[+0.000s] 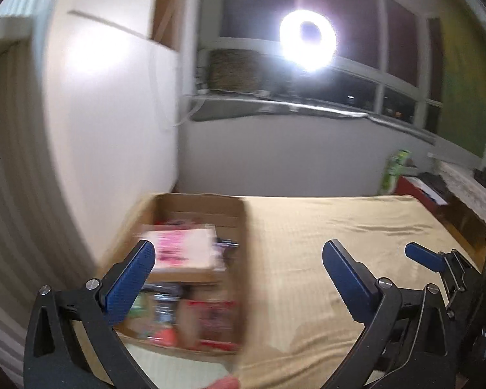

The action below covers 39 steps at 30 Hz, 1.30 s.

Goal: Organize snacks

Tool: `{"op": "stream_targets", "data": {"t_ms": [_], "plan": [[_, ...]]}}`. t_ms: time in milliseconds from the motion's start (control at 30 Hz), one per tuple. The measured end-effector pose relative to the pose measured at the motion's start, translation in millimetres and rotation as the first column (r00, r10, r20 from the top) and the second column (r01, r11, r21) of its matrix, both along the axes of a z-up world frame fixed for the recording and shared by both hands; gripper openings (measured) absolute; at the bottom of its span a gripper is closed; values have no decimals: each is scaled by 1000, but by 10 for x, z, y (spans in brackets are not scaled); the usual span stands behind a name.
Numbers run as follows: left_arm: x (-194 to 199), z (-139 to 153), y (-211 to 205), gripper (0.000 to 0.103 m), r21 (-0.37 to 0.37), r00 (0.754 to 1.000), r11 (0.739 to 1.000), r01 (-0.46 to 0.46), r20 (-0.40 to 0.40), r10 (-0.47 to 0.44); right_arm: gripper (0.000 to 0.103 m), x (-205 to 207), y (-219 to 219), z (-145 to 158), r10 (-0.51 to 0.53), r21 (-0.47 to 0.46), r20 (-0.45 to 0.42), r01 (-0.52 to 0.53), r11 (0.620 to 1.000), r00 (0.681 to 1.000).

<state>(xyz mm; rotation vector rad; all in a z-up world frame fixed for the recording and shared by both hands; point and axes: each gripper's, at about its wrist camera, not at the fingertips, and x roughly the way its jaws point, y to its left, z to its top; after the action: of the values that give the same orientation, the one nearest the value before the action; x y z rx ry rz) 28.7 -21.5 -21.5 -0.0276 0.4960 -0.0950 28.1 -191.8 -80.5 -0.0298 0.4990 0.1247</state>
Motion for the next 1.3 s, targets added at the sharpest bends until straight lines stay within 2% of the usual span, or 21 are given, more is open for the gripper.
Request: {"op": "stream_targets", "data": {"t_ms": [167,267,433,833,1300], "plan": [[-25,-54,-430,102,0,997,998,69,-31,-69,103,-258,-445,141,-111,7,26,110,994,994],[-72,-34,-635,102,22,995,994,104,-6,-103,103,-350,-543,222,-132,8,42,132,991,990],[-210,34,-739,102,82,991,990,118,57,-123,103,-385,-500,295,-117,8,53,117,993,992],[-344,46,-528,102,45,998,998,46,48,-48,103,-358,-302,260,-75,-13,37,76,997,996],[-381,33,-537,102,28,998,998,56,29,-56,103,-368,-301,263,-82,-20,38,82,996,996]]}}
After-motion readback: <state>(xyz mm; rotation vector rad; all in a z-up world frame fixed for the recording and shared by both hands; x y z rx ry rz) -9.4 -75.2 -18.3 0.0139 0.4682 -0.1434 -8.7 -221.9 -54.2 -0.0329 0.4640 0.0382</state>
